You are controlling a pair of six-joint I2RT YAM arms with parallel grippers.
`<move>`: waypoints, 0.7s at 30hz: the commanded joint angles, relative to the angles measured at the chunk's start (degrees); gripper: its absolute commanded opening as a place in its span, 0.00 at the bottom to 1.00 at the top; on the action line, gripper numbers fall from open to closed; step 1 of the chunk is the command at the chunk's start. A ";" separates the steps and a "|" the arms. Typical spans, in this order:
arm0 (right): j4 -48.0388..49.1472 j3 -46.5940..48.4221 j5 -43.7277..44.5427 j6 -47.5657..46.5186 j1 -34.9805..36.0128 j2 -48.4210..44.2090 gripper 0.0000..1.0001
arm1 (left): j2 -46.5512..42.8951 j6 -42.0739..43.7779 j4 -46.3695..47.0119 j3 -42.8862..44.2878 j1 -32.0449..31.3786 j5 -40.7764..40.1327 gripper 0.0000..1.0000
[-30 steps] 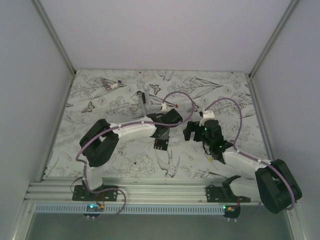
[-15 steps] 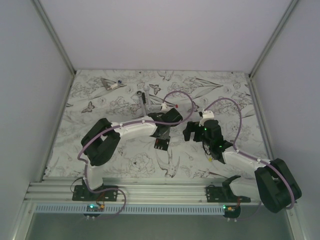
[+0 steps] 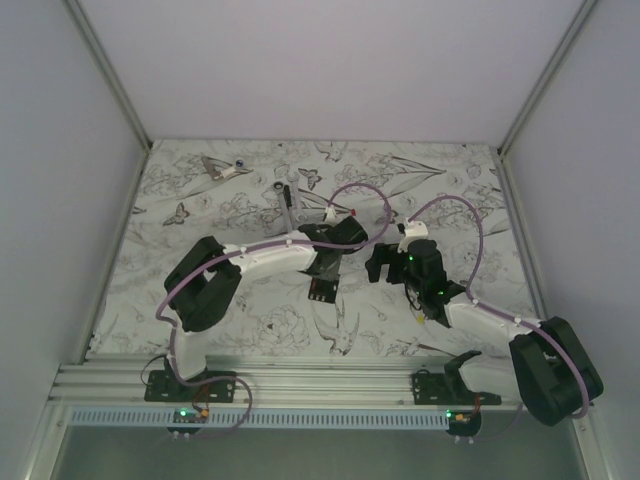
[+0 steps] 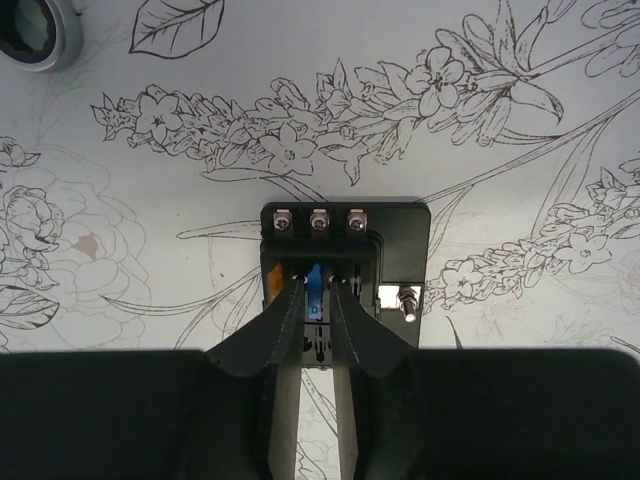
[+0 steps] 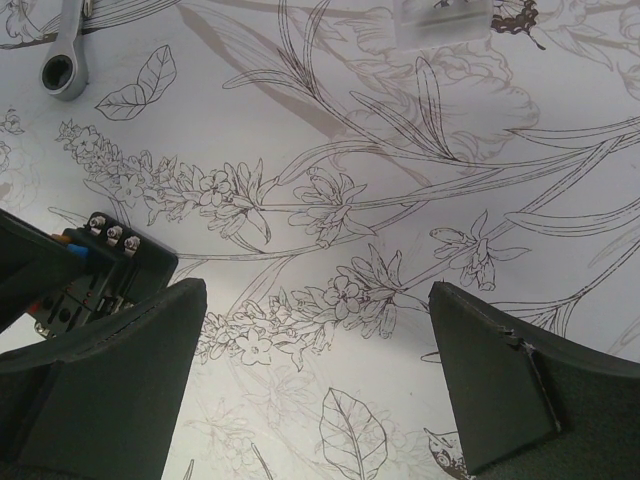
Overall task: Snap on the fuse box
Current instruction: Install the fuse at the fuse box base.
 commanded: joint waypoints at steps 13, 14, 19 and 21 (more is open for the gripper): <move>1.19 0.20 -0.48 0.78 -0.39 -0.35 1.00 | 1.04 -0.67 -4.74 2.66 0.76 0.45 0.26; 1.27 0.24 -0.50 0.87 -0.39 -0.33 1.00 | 1.18 -0.86 -4.87 2.65 0.98 0.74 0.26; 1.28 0.22 -0.50 0.82 -0.39 -0.34 1.00 | 1.82 -1.38 -5.05 2.91 1.56 2.06 0.19; 1.27 0.26 -0.48 0.82 -0.39 -0.29 1.00 | 2.04 -1.38 -5.09 3.15 1.67 2.72 0.16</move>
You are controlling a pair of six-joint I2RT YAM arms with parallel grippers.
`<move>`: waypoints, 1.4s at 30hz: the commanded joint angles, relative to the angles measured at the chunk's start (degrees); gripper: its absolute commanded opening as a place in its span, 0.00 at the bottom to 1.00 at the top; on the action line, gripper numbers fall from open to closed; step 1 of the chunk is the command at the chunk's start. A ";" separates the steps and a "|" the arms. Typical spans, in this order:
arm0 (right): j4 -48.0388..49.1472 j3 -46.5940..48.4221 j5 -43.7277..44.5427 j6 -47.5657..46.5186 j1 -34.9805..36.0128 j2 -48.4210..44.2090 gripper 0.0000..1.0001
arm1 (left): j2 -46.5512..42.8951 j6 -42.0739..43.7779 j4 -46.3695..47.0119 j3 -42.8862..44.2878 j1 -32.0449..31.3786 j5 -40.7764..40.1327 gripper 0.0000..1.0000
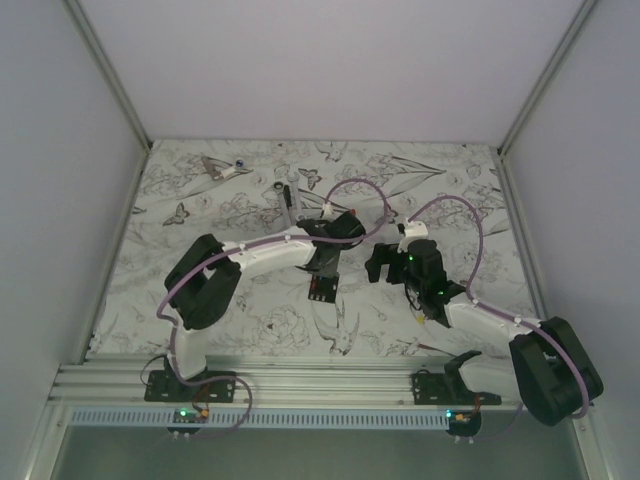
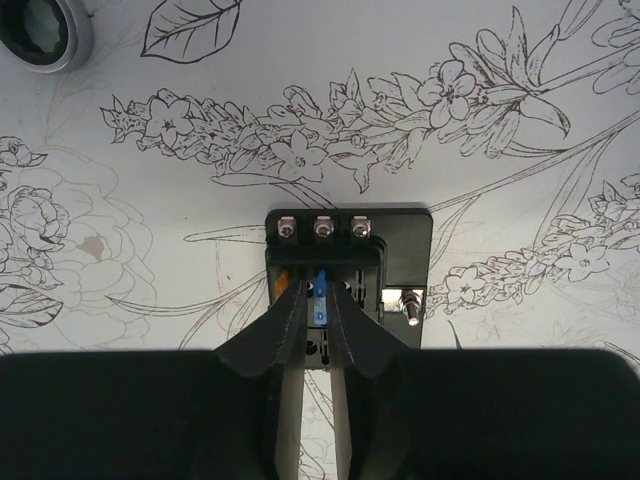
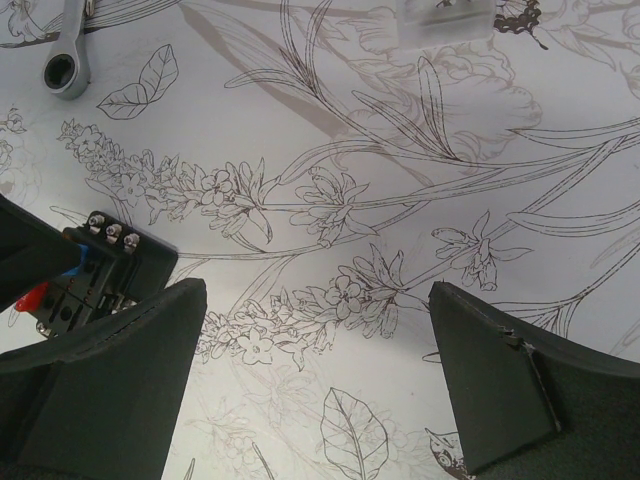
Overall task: Snap on the fuse box
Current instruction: Install the fuse at the fuse box base.
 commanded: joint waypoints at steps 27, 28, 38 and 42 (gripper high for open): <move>1.66 0.37 -0.70 1.03 -0.39 0.39 1.00 | 11.77 -6.94 -6.85 -0.45 0.25 4.02 0.00; 1.66 0.37 -0.70 1.01 -0.39 0.40 1.00 | 11.85 -7.12 -6.92 -0.62 0.25 4.20 0.00; 1.48 0.29 -0.72 1.07 -0.39 -0.22 1.00 | 7.39 -5.08 -7.14 0.85 -0.01 1.83 0.00; 1.54 0.11 -0.70 1.19 -0.39 -0.82 1.00 | 9.29 -5.41 -7.19 1.21 0.05 3.08 0.00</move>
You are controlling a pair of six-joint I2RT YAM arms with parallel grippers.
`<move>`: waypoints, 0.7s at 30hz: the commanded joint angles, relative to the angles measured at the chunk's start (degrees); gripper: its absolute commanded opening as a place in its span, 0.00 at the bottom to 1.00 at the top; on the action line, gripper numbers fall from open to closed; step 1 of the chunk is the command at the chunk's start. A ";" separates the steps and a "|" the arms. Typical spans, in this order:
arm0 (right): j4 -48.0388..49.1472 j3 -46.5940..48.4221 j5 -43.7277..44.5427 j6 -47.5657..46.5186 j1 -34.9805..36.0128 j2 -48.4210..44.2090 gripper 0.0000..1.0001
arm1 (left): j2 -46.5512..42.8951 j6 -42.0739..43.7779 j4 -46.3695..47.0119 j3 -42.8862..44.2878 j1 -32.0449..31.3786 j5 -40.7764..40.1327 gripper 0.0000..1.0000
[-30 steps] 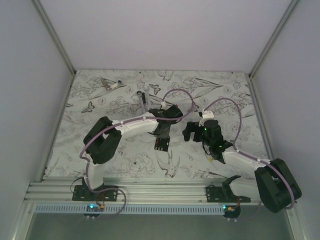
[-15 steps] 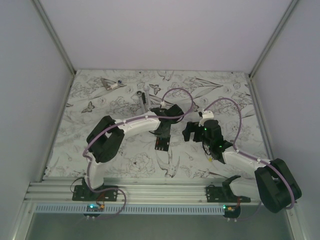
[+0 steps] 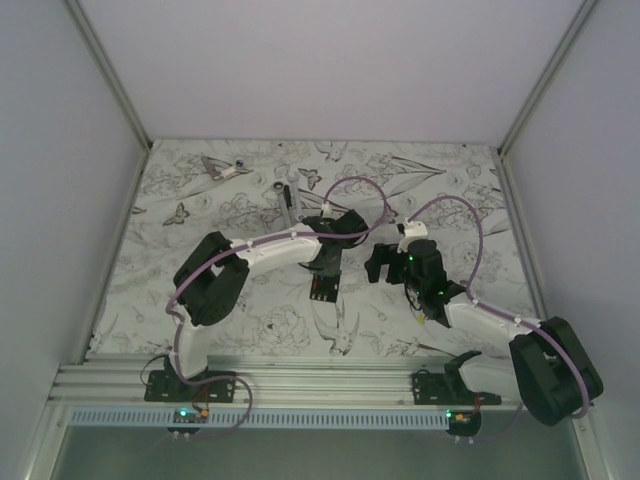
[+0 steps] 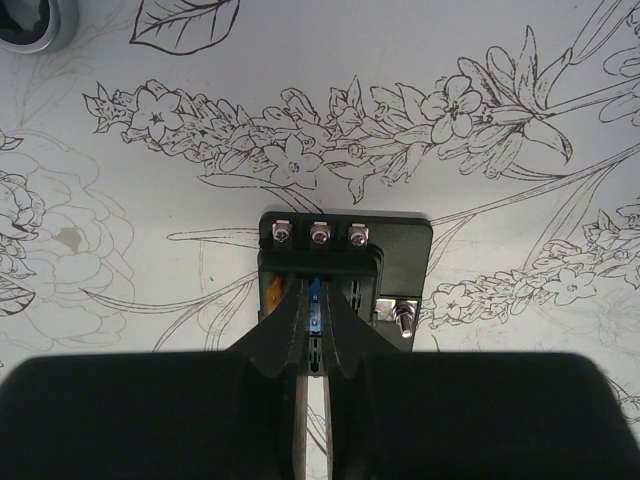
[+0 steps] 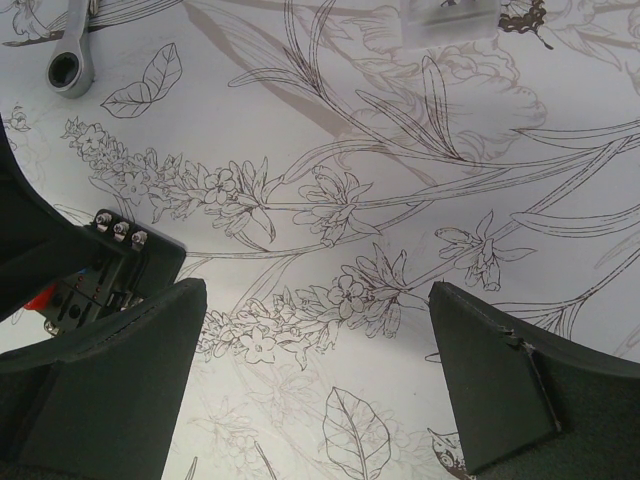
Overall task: Snap on the fuse box
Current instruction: Install the fuse at the fuse box base.
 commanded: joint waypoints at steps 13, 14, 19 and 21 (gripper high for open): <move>1.53 0.20 -0.61 1.08 -0.39 -0.45 1.00 | 0.79 1.46 -4.13 1.62 -0.67 2.27 0.31; 1.59 0.20 -0.62 1.09 -0.39 -0.41 1.00 | 0.13 1.76 -4.15 2.10 -0.69 2.18 0.34; 1.64 0.28 -0.82 1.03 -0.39 -0.24 1.00 | -3.80 2.90 -4.10 3.05 -0.68 1.52 0.43; 1.64 0.44 -0.95 0.83 -0.39 -0.09 1.00 | -6.03 3.26 -4.12 2.85 -0.73 1.37 0.47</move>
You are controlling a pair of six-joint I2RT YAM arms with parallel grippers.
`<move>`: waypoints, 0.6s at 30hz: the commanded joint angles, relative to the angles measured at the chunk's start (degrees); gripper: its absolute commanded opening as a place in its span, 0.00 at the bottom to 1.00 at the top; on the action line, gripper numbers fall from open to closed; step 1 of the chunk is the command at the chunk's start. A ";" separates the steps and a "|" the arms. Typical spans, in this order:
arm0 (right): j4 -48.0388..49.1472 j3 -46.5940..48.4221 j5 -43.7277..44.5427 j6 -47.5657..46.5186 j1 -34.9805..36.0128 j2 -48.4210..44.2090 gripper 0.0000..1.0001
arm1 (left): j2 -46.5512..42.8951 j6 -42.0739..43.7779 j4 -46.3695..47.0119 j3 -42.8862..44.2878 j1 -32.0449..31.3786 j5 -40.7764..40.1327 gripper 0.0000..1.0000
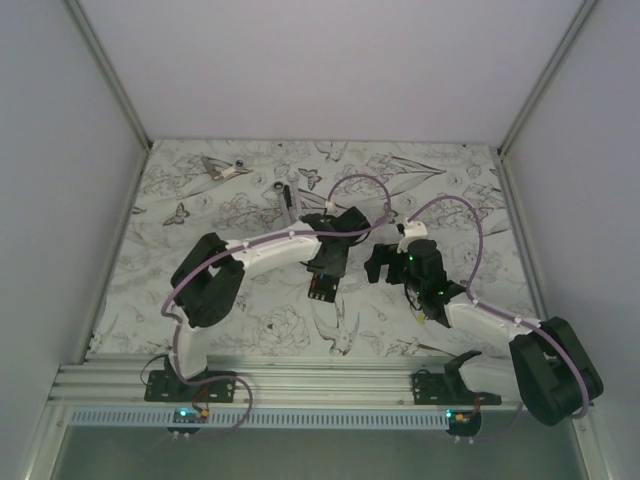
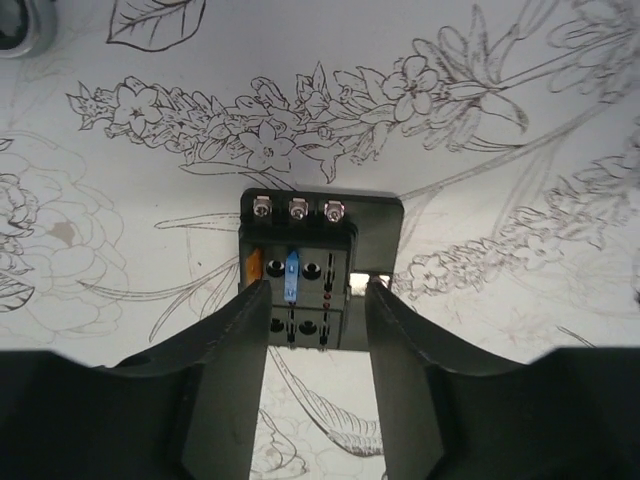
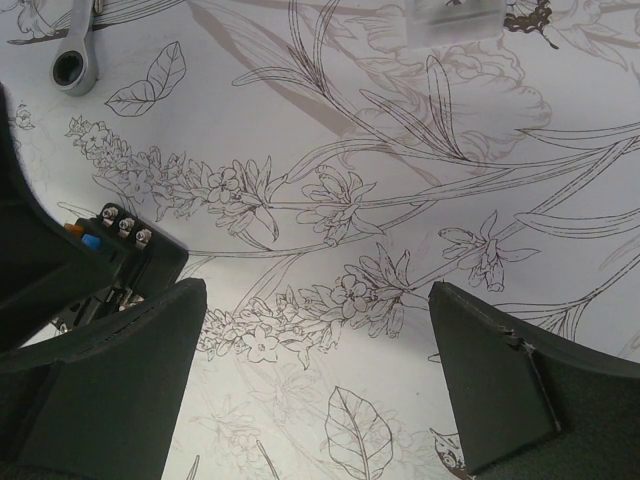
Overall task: Snap on the fuse box
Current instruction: Install the fuse at the fuse box base, then pick up the fuse from the center of the board.
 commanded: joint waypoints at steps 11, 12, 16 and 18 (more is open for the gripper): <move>-1.35 4.67 -3.57 -0.80 -0.30 2.85 0.99 | -16.83 3.22 -1.45 -5.59 1.91 0.38 0.64; -2.13 5.59 -3.71 -1.31 -0.30 3.10 0.98 | -18.29 3.32 -0.96 -7.23 2.68 0.44 0.66; -5.73 10.96 -3.51 -3.76 0.04 6.01 0.94 | -24.31 2.95 2.40 -15.33 7.21 2.67 0.72; -7.38 14.33 -2.89 -4.64 0.49 8.44 0.91 | -27.21 2.45 4.59 -19.79 10.00 4.71 0.76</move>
